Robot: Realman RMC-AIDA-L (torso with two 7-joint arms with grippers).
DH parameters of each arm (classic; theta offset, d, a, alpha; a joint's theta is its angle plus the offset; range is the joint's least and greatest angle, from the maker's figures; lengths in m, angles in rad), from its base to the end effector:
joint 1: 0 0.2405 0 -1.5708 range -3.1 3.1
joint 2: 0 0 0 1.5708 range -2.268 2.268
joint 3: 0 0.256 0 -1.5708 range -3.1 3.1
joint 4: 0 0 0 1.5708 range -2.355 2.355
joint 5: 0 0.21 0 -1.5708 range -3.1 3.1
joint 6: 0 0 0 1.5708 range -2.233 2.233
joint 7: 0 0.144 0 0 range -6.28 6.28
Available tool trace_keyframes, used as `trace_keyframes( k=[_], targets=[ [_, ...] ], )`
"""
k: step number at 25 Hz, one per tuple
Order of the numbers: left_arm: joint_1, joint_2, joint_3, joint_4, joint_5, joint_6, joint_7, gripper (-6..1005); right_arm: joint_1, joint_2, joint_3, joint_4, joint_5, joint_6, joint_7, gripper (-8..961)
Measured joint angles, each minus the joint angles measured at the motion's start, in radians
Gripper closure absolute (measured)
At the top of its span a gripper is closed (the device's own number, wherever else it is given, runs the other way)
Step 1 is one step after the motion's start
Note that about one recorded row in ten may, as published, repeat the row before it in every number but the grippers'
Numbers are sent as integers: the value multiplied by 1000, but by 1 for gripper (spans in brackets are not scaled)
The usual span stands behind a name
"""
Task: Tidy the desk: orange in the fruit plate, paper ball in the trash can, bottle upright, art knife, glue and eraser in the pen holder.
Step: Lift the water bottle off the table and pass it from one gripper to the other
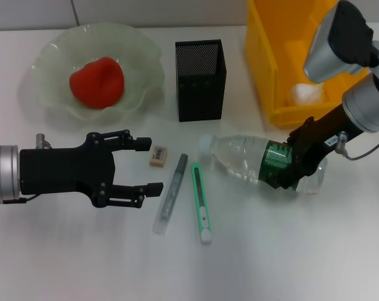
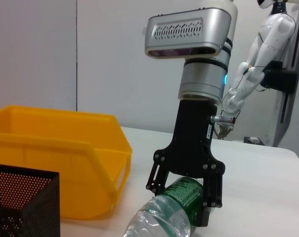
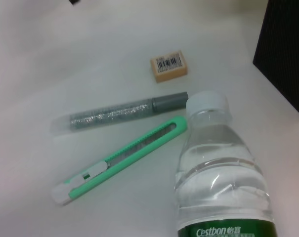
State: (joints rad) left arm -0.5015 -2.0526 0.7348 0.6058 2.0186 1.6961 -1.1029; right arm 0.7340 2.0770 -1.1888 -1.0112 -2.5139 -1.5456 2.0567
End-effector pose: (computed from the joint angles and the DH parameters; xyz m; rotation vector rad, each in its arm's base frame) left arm -0.2667 0.2999 -0.0056 -2.8908 -0.2611 -0.7098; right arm 0.1966 0.3687 -0.0162 -2.9154 0.6161 -0.4437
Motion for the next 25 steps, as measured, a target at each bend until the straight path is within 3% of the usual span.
trace_keyframes(
  k=[13,25],
  targets=[
    [-2,0,-2,0,-3,2,0,147,-70,-1,127,-3,107,-7,-168,191],
    [36,-3,-3,-9,-174,6,0,148,-235,0,261,40,435,-23,-513,191]
  ],
)
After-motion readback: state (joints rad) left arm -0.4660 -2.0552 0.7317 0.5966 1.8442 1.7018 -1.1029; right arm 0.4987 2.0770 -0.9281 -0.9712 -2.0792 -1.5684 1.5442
